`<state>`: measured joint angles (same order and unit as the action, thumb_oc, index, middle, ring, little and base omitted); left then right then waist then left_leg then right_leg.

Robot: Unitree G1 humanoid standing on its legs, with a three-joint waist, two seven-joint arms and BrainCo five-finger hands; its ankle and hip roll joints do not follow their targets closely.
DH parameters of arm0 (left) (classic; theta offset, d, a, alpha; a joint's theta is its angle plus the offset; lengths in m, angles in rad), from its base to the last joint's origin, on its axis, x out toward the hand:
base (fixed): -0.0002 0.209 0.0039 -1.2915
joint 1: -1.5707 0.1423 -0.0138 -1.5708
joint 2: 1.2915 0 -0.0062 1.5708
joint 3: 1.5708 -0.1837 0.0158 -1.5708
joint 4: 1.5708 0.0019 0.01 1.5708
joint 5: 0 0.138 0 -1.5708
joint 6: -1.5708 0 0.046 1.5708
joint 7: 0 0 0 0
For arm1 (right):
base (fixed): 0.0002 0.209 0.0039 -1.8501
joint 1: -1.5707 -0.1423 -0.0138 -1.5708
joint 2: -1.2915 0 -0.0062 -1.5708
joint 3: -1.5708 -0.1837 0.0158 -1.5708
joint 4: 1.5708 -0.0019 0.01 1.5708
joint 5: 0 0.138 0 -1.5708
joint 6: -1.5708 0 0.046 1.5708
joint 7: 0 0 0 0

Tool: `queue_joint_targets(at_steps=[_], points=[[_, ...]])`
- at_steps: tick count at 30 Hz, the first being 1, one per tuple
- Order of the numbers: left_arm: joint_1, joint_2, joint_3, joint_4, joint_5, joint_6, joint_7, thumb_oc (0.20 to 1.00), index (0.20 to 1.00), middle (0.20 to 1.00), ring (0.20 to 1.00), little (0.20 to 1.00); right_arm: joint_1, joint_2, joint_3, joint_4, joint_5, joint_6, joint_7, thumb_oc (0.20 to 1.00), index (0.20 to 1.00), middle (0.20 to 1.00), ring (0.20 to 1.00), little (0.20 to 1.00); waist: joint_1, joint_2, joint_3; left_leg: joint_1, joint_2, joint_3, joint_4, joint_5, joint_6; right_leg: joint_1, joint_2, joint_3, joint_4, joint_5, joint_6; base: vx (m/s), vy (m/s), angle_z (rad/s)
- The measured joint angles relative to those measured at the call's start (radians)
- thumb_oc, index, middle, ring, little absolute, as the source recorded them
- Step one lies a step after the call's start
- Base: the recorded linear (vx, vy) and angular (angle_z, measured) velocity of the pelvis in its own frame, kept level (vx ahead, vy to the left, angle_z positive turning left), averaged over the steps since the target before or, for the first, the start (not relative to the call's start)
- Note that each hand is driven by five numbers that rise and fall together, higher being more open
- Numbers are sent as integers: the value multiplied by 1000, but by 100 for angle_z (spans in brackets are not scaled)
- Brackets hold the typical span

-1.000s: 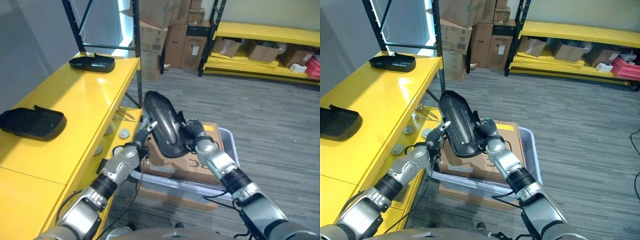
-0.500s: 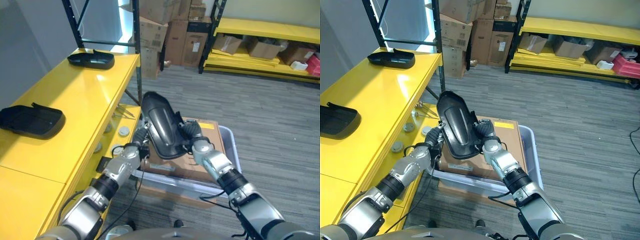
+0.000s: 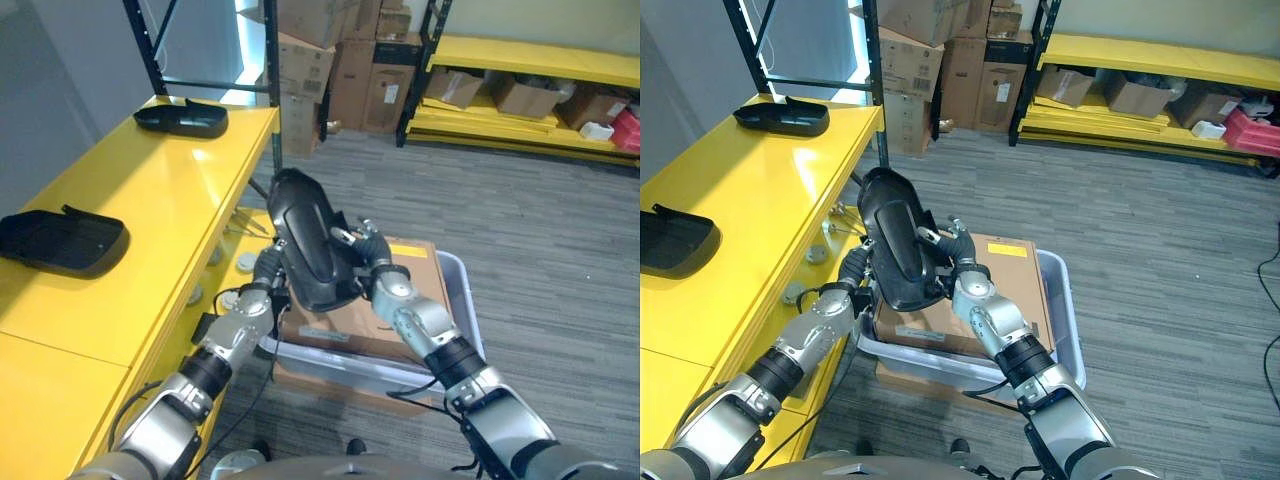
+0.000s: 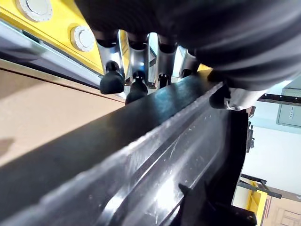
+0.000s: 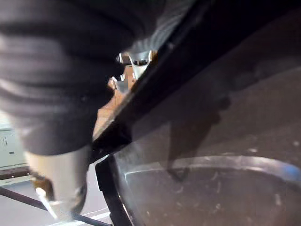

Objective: Move parts from the plastic box to the shelf.

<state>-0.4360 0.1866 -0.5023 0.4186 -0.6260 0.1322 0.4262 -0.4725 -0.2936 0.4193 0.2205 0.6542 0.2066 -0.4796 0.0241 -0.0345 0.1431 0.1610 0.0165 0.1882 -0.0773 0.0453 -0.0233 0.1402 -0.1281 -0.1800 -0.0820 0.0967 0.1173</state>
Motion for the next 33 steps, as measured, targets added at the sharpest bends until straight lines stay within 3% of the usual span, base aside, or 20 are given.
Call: queue_joint_targets(at_steps=[8,15,19,23,24,26,27,32,33], points=[[0,12,-1,-8,0,-1,21,200,200,200,200,200,0,0,-99,-100,97,-101,-79,1000,1000,1000,1000,1000,-22,-5,4,0,0,4,0,0,0,-3,0,3,0,1,0,0,0,0],[0,19,8,-8,3,-27,26,200,200,200,200,200,32,-88,-235,-172,93,-155,-99,1000,1000,1000,1000,1000,-65,-7,5,-1,1,16,-1,-1,0,-17,3,18,0,3,0,-11,24,-7],[9,42,72,-9,15,-73,23,200,200,200,200,200,162,-149,-339,-205,84,-145,-76,1000,1000,1000,1000,1000,-87,-8,6,0,2,35,-2,-7,-1,-24,7,40,0,8,0,-20,41,-17],[85,87,157,-84,23,-145,4,200,200,200,200,200,368,-187,-403,-127,10,-44,-24,1000,1000,1000,1000,1000,-105,-9,6,-3,4,59,-2,-13,0,-41,10,65,0,13,0,-58,40,-19],[92,110,164,-92,23,-145,0,200,200,200,200,200,411,-175,-395,-104,4,-24,-15,1000,1000,1000,1000,1000,-120,-9,6,-2,-3,59,-2,-13,0,-45,10,67,1,17,1,-96,51,-13],[185,142,200,-262,44,-149,-26,200,200,200,200,200,506,-109,-440,-69,-70,-45,50,1000,1000,1000,1000,1000,-114,-18,5,-9,0,59,-4,-15,0,-57,12,70,1,17,1,-88,21,-4],[200,156,208,-290,50,-165,-34,200,200,200,200,200,556,-96,-423,-25,-81,-23,59,1000,1000,1000,1000,1000,-109,-19,6,-13,-4,59,-3,-17,-1,-58,11,70,2,19,1,-113,9,-3],[244,255,309,-402,62,-184,-91,200,200,200,200,200,675,0,-362,316,-182,10,180,1000,1000,1000,1000,1000,-83,-21,8,-28,-8,60,-7,-23,7,-92,-1,71,40,21,6,-90,-58,4],[238,275,338,-412,62,-190,-124,200,200,200,200,200,711,12,-321,357,-232,3,224,1000,1000,1000,1000,1000,-87,-18,11,-56,-19,0,-8,-18,15,-109,-12,88,85,-9,30,-135,-157,56]])
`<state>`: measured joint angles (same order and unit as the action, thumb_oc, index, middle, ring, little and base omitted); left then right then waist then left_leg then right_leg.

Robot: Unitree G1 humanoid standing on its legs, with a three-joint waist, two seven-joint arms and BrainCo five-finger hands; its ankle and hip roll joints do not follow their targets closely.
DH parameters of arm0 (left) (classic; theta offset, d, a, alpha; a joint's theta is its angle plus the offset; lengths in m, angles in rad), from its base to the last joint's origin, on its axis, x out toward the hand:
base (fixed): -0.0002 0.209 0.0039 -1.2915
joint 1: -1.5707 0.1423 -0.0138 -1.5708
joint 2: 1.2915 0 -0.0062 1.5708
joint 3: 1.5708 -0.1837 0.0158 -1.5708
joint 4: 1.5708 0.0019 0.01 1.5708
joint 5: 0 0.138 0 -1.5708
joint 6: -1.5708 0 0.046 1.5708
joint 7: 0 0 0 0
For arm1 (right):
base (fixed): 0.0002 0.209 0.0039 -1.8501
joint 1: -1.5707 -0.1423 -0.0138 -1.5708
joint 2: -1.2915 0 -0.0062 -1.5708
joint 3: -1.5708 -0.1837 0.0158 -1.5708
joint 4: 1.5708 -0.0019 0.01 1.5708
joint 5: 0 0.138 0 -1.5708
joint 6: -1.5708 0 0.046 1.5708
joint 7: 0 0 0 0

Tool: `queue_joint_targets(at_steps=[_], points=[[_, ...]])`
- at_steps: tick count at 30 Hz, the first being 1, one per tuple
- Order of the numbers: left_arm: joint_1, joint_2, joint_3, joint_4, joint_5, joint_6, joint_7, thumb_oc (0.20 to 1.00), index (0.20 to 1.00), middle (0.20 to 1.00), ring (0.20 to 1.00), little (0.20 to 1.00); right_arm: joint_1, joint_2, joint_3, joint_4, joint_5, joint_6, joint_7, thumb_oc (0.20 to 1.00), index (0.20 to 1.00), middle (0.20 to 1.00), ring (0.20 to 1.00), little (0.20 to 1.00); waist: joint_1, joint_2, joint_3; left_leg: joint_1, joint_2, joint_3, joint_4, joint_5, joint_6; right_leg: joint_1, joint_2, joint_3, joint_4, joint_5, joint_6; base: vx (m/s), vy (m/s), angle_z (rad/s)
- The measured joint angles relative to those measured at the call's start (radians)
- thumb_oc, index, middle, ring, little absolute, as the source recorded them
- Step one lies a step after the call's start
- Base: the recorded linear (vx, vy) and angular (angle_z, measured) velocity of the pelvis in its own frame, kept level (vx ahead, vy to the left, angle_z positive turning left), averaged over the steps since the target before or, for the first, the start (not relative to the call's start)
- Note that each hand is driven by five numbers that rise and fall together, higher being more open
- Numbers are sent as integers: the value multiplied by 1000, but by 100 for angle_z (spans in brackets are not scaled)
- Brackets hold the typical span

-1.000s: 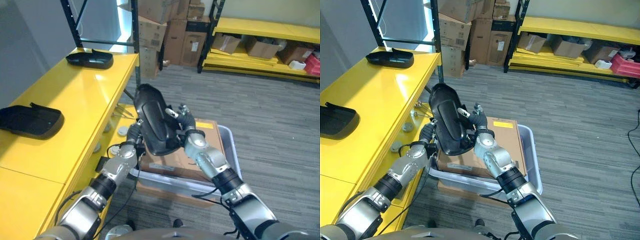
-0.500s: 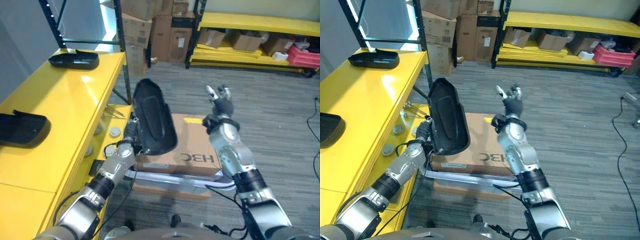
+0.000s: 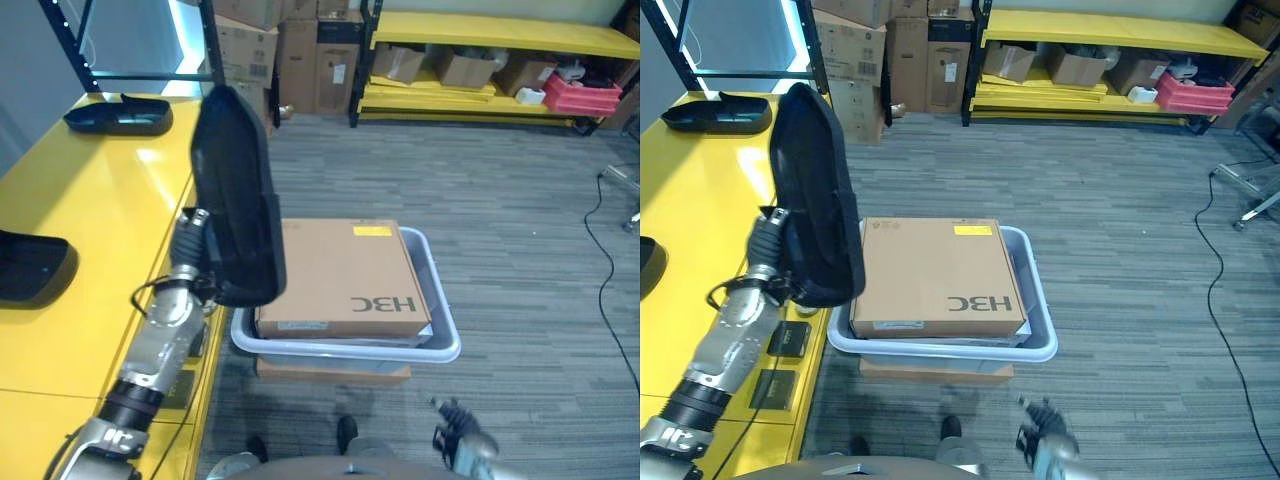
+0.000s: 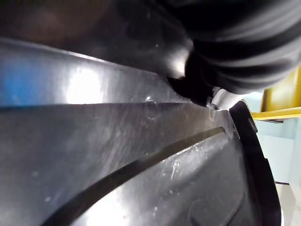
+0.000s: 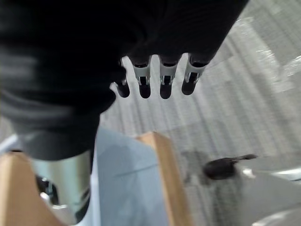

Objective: Move parts from the plastic box to the shelf.

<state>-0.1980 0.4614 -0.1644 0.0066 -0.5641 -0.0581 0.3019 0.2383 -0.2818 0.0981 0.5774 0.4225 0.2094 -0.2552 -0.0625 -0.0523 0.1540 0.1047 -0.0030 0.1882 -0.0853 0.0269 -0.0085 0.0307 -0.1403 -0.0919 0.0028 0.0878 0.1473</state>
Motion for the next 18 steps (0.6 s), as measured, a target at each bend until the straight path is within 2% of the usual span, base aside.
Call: queue_joint_targets(at_steps=[2,4,5,6,8,9,10,11,12,13,14,15,16,17,18], points=[[0,-3,-7,-2,-1,-3,-23,200,200,200,200,200,5,-1,18,2,-11,-10,24,1000,1000,1000,1000,1000,18,4,1,-18,-9,-57,1,19,4,-9,-4,4,37,-34,0,-154,-223,72],[-38,-18,-58,-2,-1,-10,-38,200,200,200,200,200,-3,-4,91,59,-39,-60,27,1000,1000,1000,1000,1000,19,7,-2,-74,-7,-172,17,45,0,-5,34,40,44,-77,-30,-92,-227,144],[-48,-20,-80,-7,-1,-26,-51,200,200,200,200,200,-17,-6,122,85,-43,-59,33,1000,1000,1000,1000,1000,25,8,2,-96,-6,-227,8,73,-4,4,54,48,24,-87,-46,-53,-179,175],[-30,-20,-83,-19,-1,-36,-55,200,200,200,200,200,-43,-8,137,118,-61,-61,32,1000,1000,1000,1000,1000,52,15,7,-117,7,-255,7,95,-9,9,72,37,5,-76,-57,-125,-273,111],[7,-11,-70,-20,-1,-42,-45,200,200,200,200,200,-105,-16,141,135,-76,-76,32,1000,1000,1000,1000,1000,103,31,8,-123,26,-286,11,112,-38,32,104,1,-9,-74,-66,-156,-287,56],[14,-15,-73,-23,-1,-54,-48,200,200,200,200,200,-127,-32,162,148,-77,-77,32,1000,1000,1000,1000,1000,105,37,12,-131,35,-322,21,117,-59,40,119,-8,-4,-86,-70,-123,-217,101],[21,-28,-74,-54,-1,-61,-53,200,200,200,200,200,-141,-46,176,171,-78,-80,35,1000,1000,1000,1000,1000,106,43,13,-140,51,-362,7,124,-83,56,144,-15,-22,-90,-92,-157,-250,95],[33,-27,-73,-80,-1,-69,-54,200,200,200,200,200,-155,-51,175,196,-78,-77,35,1000,1000,1000,1000,1000,129,48,16,-146,62,-362,7,121,-82,52,155,-22,-19,-90,-98,-174,-247,98],[73,-22,-52,-140,-1,-83,-57,200,200,200,200,200,-165,-70,190,229,-101,-75,35,1000,1000,1000,1000,1000,176,76,18,-186,88,-383,24,111,-100,46,198,-33,-10,-98,-111,-194,-237,67],[90,-21,-32,-174,-1,-90,-64,200,200,200,200,200,-162,-77,195,231,-121,-76,37,1000,1000,1000,1000,1000,179,75,20,-207,91,-379,40,80,-97,39,195,-45,-10,-103,-142,-194,-234,107],[109,-7,-5,-212,-1,-97,-71,200,200,200,200,200,-159,-88,197,266,-153,-75,41,1000,1000,1000,1000,1000,216,98,31,-235,104,-364,55,24,-83,31,207,-88,15,-109,-157,-169,-210,115],[128,-8,22,-239,0,-100,-77,200,200,200,200,200,-143,-88,200,277,-157,-74,51,1000,1000,1000,1000,1000,219,102,30,-263,113,-320,76,-27,-78,33,197,-140,13,-102,-174,-189,-179,196],[132,-13,45,-256,1,-103,-92,200,200,200,200,200,-122,-81,212,294,-188,-74,70,1000,1000,1000,1000,1000,214,90,37,-312,139,-162,105,-106,-78,39,169,-248,11,-107,-192,-159,-74,185],[136,-12,50,-260,2,-103,-91,200,200,200,200,200,-121,-78,215,309,-197,-68,74,1000,1000,1000,1000,1000,216,91,37,-316,144,-80,114,-99,-83,42,152,-290,12,-112,-200,-209,-2,221],[160,-9,86,-261,21,-103,-86,200,200,200,200,200,-128,-69,238,310,-255,-54,82,1000,1000,1000,1000,1000,226,62,49,-303,121,18,145,-44,-97,60,110,-352,-8,-105,-200,-139,41,122]])
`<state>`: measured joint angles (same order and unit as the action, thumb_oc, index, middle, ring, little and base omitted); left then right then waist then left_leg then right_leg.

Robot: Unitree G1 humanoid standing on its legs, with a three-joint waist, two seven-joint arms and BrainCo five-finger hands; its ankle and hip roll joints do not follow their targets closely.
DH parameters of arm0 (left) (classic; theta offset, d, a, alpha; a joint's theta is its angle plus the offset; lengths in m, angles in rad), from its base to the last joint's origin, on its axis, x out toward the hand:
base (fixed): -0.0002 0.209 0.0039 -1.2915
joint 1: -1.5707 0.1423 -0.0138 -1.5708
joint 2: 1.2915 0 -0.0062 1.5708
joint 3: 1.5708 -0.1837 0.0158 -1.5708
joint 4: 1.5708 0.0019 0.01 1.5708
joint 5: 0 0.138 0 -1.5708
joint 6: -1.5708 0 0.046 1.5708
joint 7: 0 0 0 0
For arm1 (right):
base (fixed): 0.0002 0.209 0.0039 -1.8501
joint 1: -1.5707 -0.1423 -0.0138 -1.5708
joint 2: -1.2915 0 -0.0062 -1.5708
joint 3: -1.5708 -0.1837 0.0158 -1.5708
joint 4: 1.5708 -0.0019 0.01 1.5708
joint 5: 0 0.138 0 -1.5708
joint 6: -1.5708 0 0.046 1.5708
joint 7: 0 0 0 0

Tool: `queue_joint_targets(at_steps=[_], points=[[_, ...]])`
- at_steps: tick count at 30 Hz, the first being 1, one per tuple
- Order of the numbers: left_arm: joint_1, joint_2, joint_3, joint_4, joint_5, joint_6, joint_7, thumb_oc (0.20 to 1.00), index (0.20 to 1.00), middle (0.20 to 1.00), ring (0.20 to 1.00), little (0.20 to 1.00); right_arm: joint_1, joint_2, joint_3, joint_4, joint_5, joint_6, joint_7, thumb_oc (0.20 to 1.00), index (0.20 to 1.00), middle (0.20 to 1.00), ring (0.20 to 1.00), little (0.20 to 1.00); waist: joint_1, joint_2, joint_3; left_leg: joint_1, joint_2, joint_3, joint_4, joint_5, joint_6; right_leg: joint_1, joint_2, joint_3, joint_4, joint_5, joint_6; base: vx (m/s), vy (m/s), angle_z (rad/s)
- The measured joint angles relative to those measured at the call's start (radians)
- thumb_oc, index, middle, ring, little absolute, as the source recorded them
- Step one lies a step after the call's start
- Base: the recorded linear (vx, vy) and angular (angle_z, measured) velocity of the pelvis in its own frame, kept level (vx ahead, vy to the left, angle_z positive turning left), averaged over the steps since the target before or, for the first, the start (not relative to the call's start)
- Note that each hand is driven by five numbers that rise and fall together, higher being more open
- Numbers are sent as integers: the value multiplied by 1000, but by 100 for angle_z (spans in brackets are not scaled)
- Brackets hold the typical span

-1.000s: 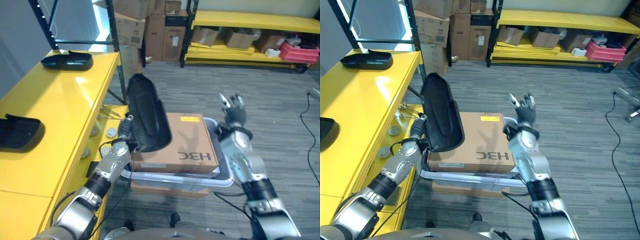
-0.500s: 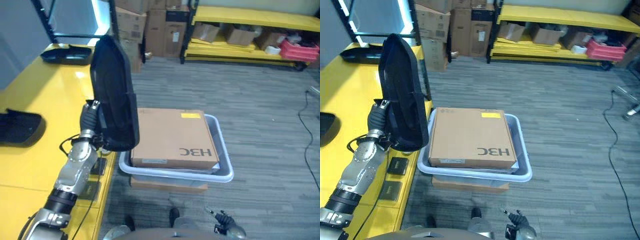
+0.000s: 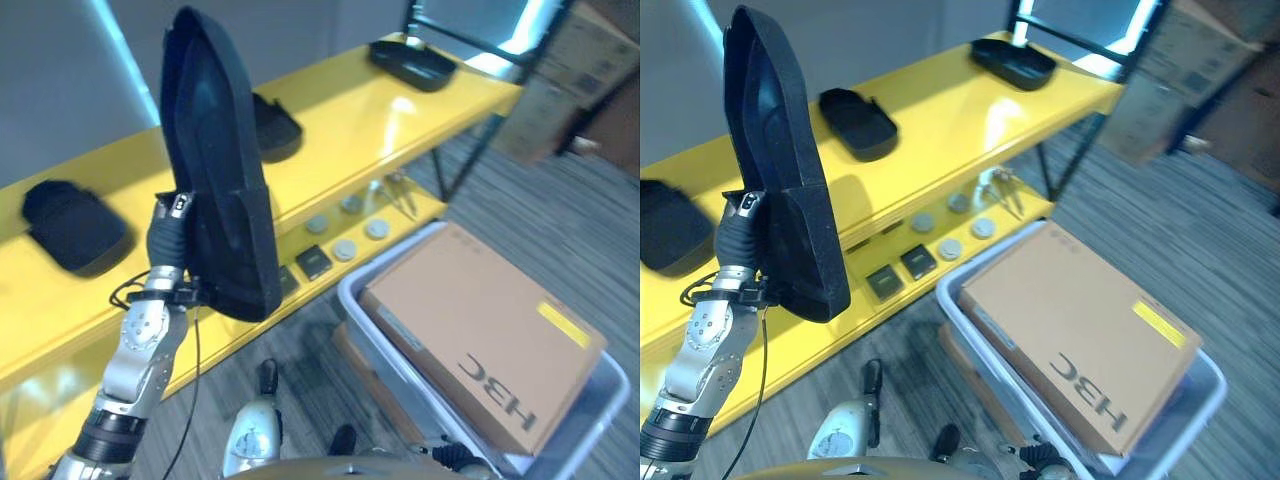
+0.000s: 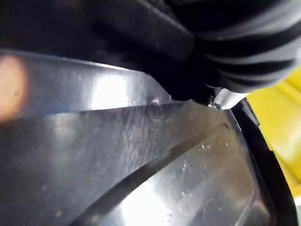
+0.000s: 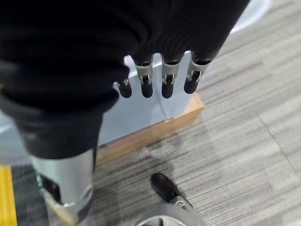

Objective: Move parts from the plastic box to the shelf.

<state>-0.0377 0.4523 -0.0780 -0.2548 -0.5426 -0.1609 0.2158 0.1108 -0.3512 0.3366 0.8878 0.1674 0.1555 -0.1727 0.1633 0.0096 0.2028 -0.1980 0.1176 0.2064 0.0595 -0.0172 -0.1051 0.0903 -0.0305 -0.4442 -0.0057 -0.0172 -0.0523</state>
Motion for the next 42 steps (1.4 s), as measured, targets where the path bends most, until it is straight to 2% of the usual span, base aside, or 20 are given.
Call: queue_joint_targets(at_steps=[2,3,4,5,7,8,9,13,18,23,25,26,28,31,32,33,34,35,36,42], points=[[18,-4,37,3,26,0,54,200,200,200,200,200,-48,9,45,13,-85,-1,33,1000,1000,1000,1000,1000,-10,-31,0,40,-12,17,86,12,-5,24,-47,-65,-46,19,15,-141,128,125],[20,-4,37,1,38,0,66,200,200,200,200,200,-61,12,44,17,-98,-1,36,1000,1000,1000,1000,1000,0,-23,-2,67,-3,22,93,8,0,26,-58,-77,-41,28,25,-92,121,110],[21,-7,33,7,46,1,72,200,200,200,200,200,-75,19,84,50,-97,4,38,1000,1000,1000,1000,1000,-5,-39,4,110,-4,87,96,5,-1,54,-85,-134,-58,45,56,4,69,114],[19,-15,30,9,56,2,76,200,200,200,200,200,-76,21,91,64,-97,5,40,1000,1000,1000,1000,1000,-32,-27,-7,135,-19,117,85,18,14,73,-91,-172,-52,30,84,53,98,131],[38,-23,38,-21,57,2,77,200,200,200,200,200,-69,17,70,74,-96,11,39,1000,1000,1000,1000,1000,-2,32,-29,181,-13,128,10,42,78,52,-91,-187,45,-9,134,108,145,113],[40,-16,37,-15,57,4,68,200,200,200,200,200,-55,31,78,73,-96,22,39,1000,1000,1000,1000,1000,-12,23,-33,169,-49,121,-11,75,100,53,-126,-183,102,-35,169,189,231,201],[55,17,87,-12,56,4,64,200,200,200,200,200,-62,55,74,76,-96,44,44,1000,1000,1000,1000,1000,14,-21,-47,203,-126,104,-100,82,132,89,-162,-82,84,-101,185,182,217,190],[145,46,226,-1,54,15,81,200,200,200,200,200,-168,52,49,110,-97,48,63,1000,1000,1000,1000,1000,78,-13,-45,249,-165,57,-136,95,157,94,-156,-4,73,-105,195,107,165,65],[162,55,234,1,36,15,60,200,200,200,200,200,-174,73,46,109,-95,49,62,1000,1000,1000,1000,1000,125,-25,-55,262,-179,38,-136,90,159,102,-155,0,49,-67,196,57,165,11],[122,69,195,10,34,15,21,200,200,200,200,200,-128,105,50,115,-46,74,53,1000,1000,1000,1000,1000,70,-21,-53,261,-179,41,-130,70,162,65,-164,30,132,-63,201,7,191,-7],[45,74,116,60,35,18,27,200,200,200,200,200,-125,72,-6,152,-15,57,38,1000,1000,1000,1000,1000,14,19,-26,254,-175,-7,-113,73,205,-72,-204,97,436,-70,205,76,115,32],[11,85,80,82,36,19,33,200,200,200,200,200,-123,63,-20,173,-16,39,34,1000,1000,1000,1000,1000,-24,18,-13,253,-181,-45,-109,94,205,-127,-173,197,525,-136,231,105,-32,78],[-40,93,36,112,36,23,43,200,200,200,200,200,-120,67,-44,189,-15,14,36,1000,1000,1000,1000,1000,-77,18,10,248,-185,-116,-117,94,203,-171,-73,315,513,-173,235,96,-58,95],[-40,88,31,111,37,29,49,200,200,200,200,200,-109,64,-45,198,-17,10,40,1000,1000,1000,1000,1000,-82,-10,24,229,-206,-130,-114,93,203,-225,-19,324,381,-149,193,164,-125,42],[-39,72,29,111,39,33,64,200,200,200,200,200,-94,63,-47,209,-18,1,41,1000,1000,1000,1000,1000,-88,0,32,212,-208,-165,-115,92,201,-231,13,335,303,-132,182,135,-105,75],[-40,54,27,110,40,33,70,200,200,200,200,200,-87,69,-47,212,-18,-2,41,1000,1000,1000,1000,1000,-104,0,36,196,-212,-211,-118,67,165,-231,47,364,228,-123,187,121,-100,120],[-42,63,29,109,44,34,70,200,200,200,200,200,-82,95,-47,215,-18,0,42,1000,1000,1000,1000,1000,-120,-53,45,191,-259,-223,-74,11,125,-239,12,401,187,-110,175,106,-107,125],[-34,65,29,98,45,44,76,200,200,200,200,200,-81,96,-55,228,-19,2,46,1000,1000,1000,1000,1000,-112,-43,58,194,-243,-248,0,2,173,-260,15,396,221,-45,147,80,-110,83],[-23,58,31,91,47,54,81,200,200,200,200,200,-82,99,-74,230,-19,0,55,1000,1000,1000,1000,1000,-107,-35,66,207,-233,-202,-42,66,197,-259,15,387,224,-15,150,49,-91,28],[5,48,21,73,56,59,104,200,200,200,200,200,-125,91,-86,227,-19,-16,60,1000,1000,1000,1000,1000,-65,-49,45,242,-184,-173,-128,87,168,-226,50,375,151,29,140,72,-107,-9]])
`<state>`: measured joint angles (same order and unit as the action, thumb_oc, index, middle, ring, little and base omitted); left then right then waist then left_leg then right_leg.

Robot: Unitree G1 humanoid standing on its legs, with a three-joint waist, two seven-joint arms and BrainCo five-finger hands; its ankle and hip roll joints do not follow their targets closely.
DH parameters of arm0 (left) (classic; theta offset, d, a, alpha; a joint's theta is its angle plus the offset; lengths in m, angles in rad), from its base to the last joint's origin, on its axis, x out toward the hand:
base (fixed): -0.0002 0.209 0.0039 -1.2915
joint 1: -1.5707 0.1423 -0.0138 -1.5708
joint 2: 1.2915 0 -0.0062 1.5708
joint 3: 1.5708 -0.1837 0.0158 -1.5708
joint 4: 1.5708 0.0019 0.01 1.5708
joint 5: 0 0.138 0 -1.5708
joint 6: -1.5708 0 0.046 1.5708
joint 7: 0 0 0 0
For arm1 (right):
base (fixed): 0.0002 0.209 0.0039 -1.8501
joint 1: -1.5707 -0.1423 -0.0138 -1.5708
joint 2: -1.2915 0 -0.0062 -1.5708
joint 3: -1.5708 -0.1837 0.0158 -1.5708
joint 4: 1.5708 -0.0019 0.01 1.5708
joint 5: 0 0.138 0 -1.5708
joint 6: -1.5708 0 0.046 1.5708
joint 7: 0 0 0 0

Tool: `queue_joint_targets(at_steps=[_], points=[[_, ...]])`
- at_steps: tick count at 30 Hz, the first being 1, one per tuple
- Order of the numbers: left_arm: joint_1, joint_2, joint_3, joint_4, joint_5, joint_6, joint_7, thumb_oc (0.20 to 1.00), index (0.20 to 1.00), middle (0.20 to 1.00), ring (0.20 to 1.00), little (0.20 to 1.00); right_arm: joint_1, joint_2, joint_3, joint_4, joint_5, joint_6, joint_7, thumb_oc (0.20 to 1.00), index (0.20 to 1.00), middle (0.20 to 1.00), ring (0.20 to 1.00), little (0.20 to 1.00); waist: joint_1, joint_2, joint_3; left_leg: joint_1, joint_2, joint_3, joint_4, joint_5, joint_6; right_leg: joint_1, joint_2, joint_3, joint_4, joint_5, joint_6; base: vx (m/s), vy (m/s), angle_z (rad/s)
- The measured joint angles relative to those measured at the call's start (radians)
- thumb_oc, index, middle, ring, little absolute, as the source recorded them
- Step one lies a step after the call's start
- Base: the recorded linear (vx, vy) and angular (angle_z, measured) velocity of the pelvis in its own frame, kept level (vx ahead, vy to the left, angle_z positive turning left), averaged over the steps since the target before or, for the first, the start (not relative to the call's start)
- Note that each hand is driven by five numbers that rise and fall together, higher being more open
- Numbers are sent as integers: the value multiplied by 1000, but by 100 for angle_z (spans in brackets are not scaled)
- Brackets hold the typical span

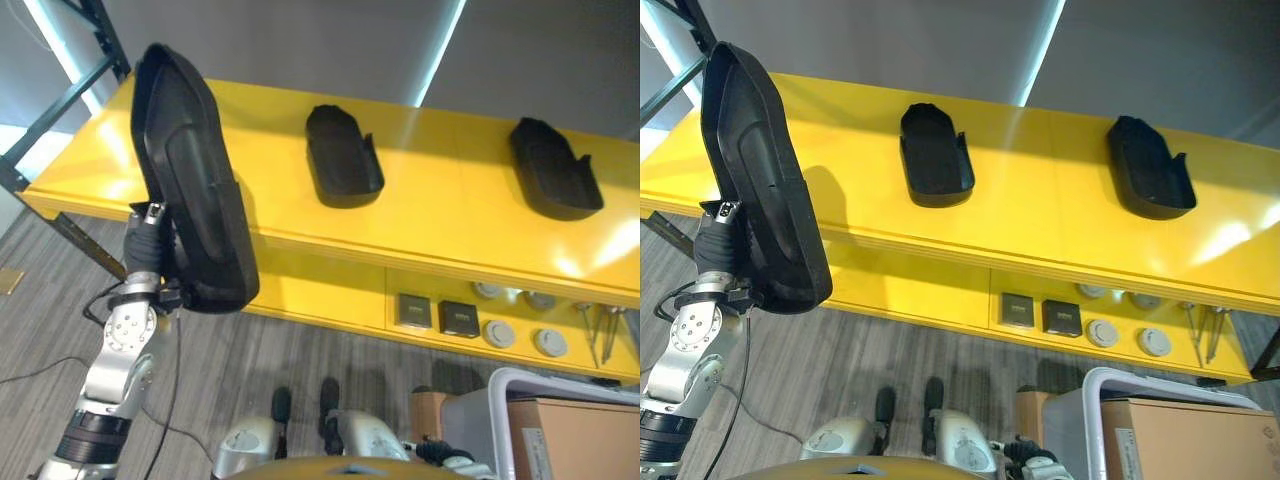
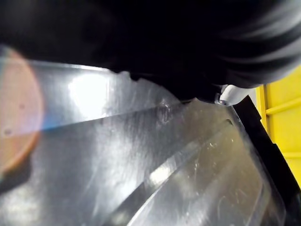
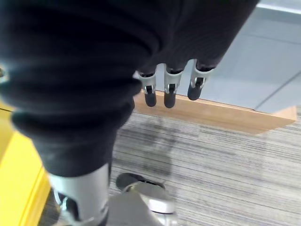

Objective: Move parts from the plastic box to the shelf.

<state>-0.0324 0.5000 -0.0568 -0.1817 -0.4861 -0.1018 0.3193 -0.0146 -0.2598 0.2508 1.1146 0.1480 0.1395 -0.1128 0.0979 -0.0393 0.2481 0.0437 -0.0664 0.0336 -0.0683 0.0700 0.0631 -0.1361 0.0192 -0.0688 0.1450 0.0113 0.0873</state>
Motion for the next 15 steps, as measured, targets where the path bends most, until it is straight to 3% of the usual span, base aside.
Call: queue_joint_targets(at_steps=[3,6,7,9,10,12,14,15], points=[[25,0,-17,-5,1,4,2,200,200,200,200,200,9,-3,0,-6,0,-3,1,1000,1000,1000,1000,1000,-17,-3,-43,7,18,3,-6,0,-10,-5,15,-4,14,4,-6,88,-79,0],[35,-4,-32,-5,13,13,-3,200,200,200,200,200,46,-8,3,-24,-5,16,1,1000,1000,1000,1000,1000,-38,6,-73,-11,49,18,39,-42,-47,45,38,-18,-61,18,-26,32,-51,19],[28,-5,-33,-4,20,14,-8,200,200,200,200,200,61,-7,5,-39,-7,18,0,1000,1000,1000,1000,1000,-46,6,-74,-39,62,38,102,-67,-66,65,39,-36,-92,26,-38,-16,4,29],[19,-14,-41,-3,19,15,-24,200,200,200,200,200,70,-11,11,-28,4,17,-2,1000,1000,1000,1000,1000,-47,0,-70,-82,87,54,197,-81,-82,69,33,-57,-98,42,-96,5,72,13],[15,-14,-47,-2,20,17,-26,200,200,200,200,200,70,-13,16,-17,4,17,-1,1000,1000,1000,1000,1000,-51,-3,-68,-95,108,55,221,-84,-91,73,32,-59,-103,43,-119,47,135,7],[14,-13,-63,1,20,21,-26,200,200,200,200,200,70,-21,19,1,3,16,0,1000,1000,1000,1000,1000,-66,-4,-68,-84,164,49,190,-83,-111,96,30,-57,-131,48,-110,74,170,7],[8,-13,-62,12,20,21,-28,200,200,200,200,200,77,-32,18,1,3,13,0,1000,1000,1000,1000,1000,-85,1,-68,-35,251,46,44,-37,-181,136,27,-46,-187,53,-103,53,352,4],[-2,-14,-62,21,19,19,-33,200,200,200,200,200,86,-35,6,2,3,12,1,1000,1000,1000,1000,1000,-91,4,-66,-44,283,50,28,-24,-200,141,19,-42,-195,54,-102,1,561,14]])
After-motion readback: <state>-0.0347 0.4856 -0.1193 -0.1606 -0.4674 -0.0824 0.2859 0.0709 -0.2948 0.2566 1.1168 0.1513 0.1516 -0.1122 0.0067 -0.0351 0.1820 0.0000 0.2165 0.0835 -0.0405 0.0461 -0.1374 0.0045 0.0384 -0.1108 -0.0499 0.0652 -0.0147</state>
